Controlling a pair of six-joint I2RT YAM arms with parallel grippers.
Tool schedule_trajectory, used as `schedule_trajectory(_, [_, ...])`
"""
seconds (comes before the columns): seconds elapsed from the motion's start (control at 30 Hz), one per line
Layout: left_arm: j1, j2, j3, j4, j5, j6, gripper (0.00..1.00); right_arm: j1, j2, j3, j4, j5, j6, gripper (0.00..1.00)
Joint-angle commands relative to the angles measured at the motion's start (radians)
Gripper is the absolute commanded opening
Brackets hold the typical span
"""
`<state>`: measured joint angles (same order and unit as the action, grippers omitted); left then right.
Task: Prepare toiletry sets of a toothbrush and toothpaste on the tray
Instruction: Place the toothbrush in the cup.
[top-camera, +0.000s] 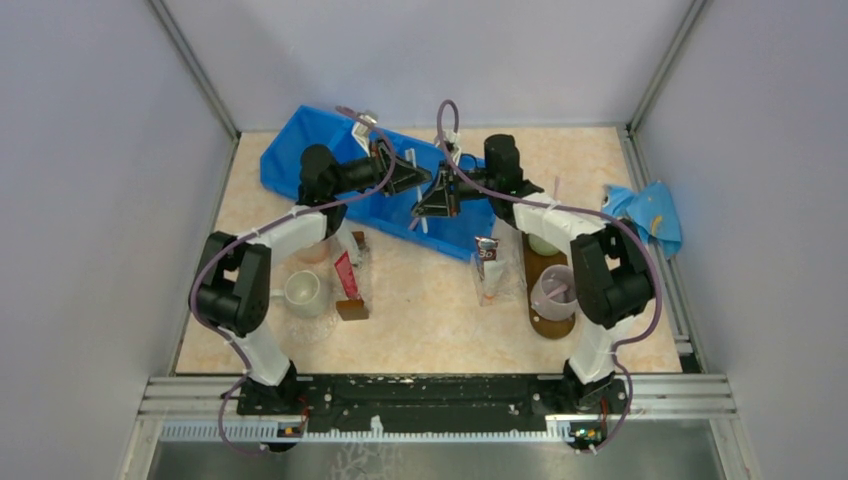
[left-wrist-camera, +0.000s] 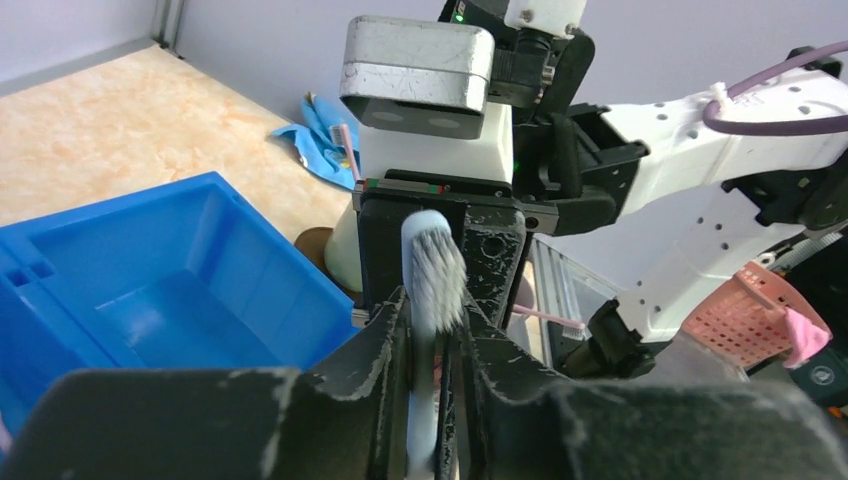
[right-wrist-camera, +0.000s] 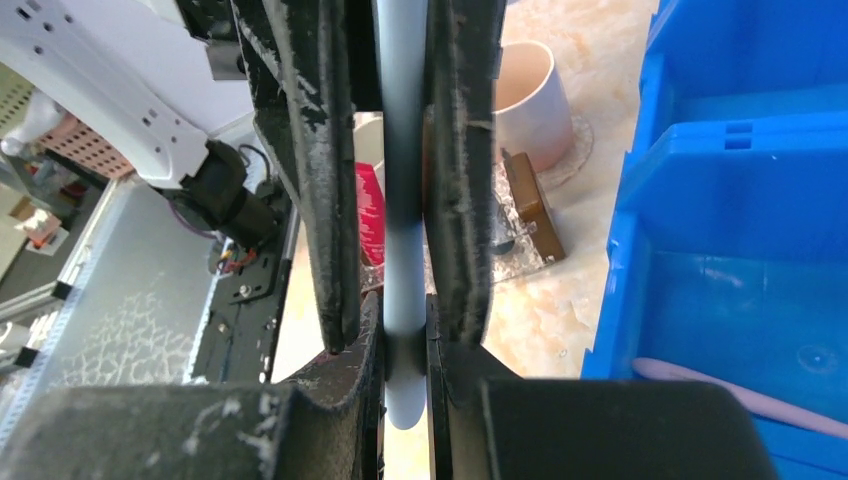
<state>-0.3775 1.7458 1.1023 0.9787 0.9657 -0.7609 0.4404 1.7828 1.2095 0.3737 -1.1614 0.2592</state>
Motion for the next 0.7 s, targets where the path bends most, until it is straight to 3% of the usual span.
schedule_trajectory(0.0, [-0.003, -0.063, 0.014, -0.04, -0.005, 0.064, 0.18, 0.014, -0.055, 0.066, -0.171, 0.015, -0.158, 0.0])
schedule_trajectory(0.1, [-0.003, -0.077, 0.003, -0.038, -0.007, 0.067, 0.01, 0.014, -0.057, 0.069, -0.194, 0.019, -0.186, 0.0])
schedule_trajectory(0.27, [0.011, -0.101, -0.041, 0.058, -0.01, 0.042, 0.0, 0.014, -0.053, 0.095, -0.304, 0.013, -0.273, 0.0])
schedule_trajectory(0.3, [0.017, -0.108, -0.053, 0.091, -0.009, 0.028, 0.0, 0.014, -0.052, 0.109, -0.342, 0.004, -0.303, 0.06])
schedule_trajectory(0.43, [0.045, -0.161, -0.104, 0.164, -0.005, 0.007, 0.0, 0.014, -0.071, 0.149, -0.487, -0.008, -0.418, 0.53])
schedule_trajectory(0.5, [0.055, -0.198, -0.128, 0.16, -0.009, 0.024, 0.0, 0.014, -0.105, 0.148, -0.529, 0.002, -0.457, 0.67])
schedule_trajectory(0.6, [0.071, -0.274, -0.169, 0.104, -0.036, 0.053, 0.0, 0.014, -0.176, 0.141, -0.598, 0.017, -0.526, 0.78])
schedule_trajectory(0.67, [0.076, -0.352, -0.196, -0.014, -0.087, 0.134, 0.0, 0.013, -0.215, 0.14, -0.641, 0.034, -0.579, 0.79])
